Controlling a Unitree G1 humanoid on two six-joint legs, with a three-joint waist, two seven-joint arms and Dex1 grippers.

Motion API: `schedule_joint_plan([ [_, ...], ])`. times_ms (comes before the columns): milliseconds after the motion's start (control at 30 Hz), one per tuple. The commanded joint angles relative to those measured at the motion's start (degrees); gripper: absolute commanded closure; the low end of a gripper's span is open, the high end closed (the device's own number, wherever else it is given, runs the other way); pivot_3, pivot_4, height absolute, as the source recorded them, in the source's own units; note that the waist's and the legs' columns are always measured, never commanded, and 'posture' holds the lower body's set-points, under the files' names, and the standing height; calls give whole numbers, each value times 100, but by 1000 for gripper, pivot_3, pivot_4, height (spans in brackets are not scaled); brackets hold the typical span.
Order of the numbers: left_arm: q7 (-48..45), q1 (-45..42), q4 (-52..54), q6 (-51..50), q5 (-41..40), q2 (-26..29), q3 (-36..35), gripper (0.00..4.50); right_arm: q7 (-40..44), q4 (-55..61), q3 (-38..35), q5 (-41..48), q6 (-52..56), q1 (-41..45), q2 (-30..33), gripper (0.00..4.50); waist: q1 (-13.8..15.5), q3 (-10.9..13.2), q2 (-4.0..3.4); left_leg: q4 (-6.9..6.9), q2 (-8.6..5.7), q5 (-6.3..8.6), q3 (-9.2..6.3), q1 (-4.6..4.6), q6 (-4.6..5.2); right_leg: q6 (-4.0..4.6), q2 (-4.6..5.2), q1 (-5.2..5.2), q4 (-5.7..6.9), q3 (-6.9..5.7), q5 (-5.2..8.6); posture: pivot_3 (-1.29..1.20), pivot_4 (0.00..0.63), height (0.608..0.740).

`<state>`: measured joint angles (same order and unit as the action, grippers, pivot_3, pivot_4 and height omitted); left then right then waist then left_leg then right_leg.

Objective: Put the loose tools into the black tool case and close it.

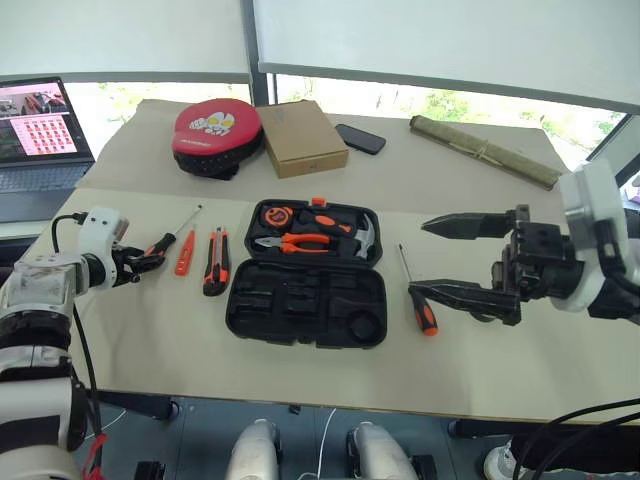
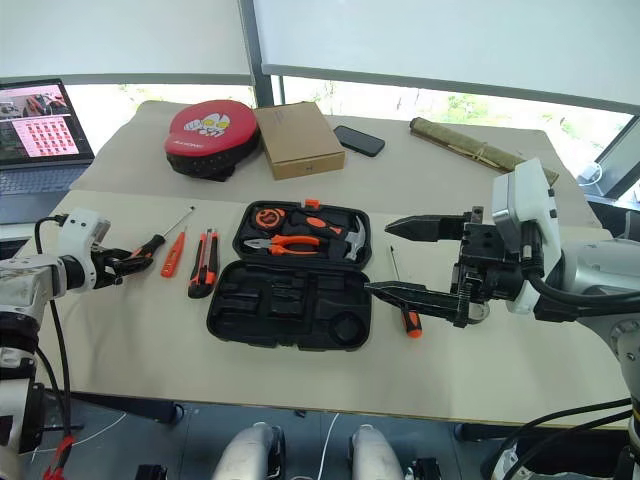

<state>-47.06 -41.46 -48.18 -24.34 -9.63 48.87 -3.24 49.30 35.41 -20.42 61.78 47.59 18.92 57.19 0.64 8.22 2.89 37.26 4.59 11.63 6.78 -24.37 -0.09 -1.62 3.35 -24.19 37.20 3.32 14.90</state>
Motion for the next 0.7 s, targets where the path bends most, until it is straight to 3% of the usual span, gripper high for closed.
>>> schedule_joint_plan([
  [33,-23,-178,-481,251,149,-130,-12,3613,-56,89,-178,41,-97,-127,-4,0,22,0,0,4,0,0,-3,0,0,0,0,3,0,-4,0,0,150,740],
  [167,-248,-435,-261,942,-112,-140,-383,3624,-58,114,-401,-1,-98,-488,32,0,32,0,0,21,1,0,-12,-8,2,-2,2,5,11,-13,-1,0,150,740],
  [267,-1270,-523,1152,948,-904,-339,-640,3624,-64,189,-560,-98,-138,-932,-13,0,59,5,11,63,7,3,-38,-61,6,-2,1,-13,30,-49,-1,0,150,740],
  [467,-2854,-106,3133,1116,-550,-533,877,3624,-220,406,-701,-257,-222,-1592,-166,0,45,-9,-18,103,4,11,-61,-84,18,-6,5,-5,32,-73,-2,0,150,740],
  [600,-3191,-200,2960,1631,-193,-653,1347,3624,-391,513,-761,-202,-212,-1713,-231,0,-25,-5,-27,107,2,8,-66,-74,16,-7,0,1,47,-68,0,0,150,740],
  [700,-3328,-711,1985,2607,428,-923,1839,3624,-567,714,-896,-129,-197,-1906,-291,0,-29,-3,-25,109,2,5,-87,-74,15,-4,-9,2,50,-71,-1,0,150,740],
])
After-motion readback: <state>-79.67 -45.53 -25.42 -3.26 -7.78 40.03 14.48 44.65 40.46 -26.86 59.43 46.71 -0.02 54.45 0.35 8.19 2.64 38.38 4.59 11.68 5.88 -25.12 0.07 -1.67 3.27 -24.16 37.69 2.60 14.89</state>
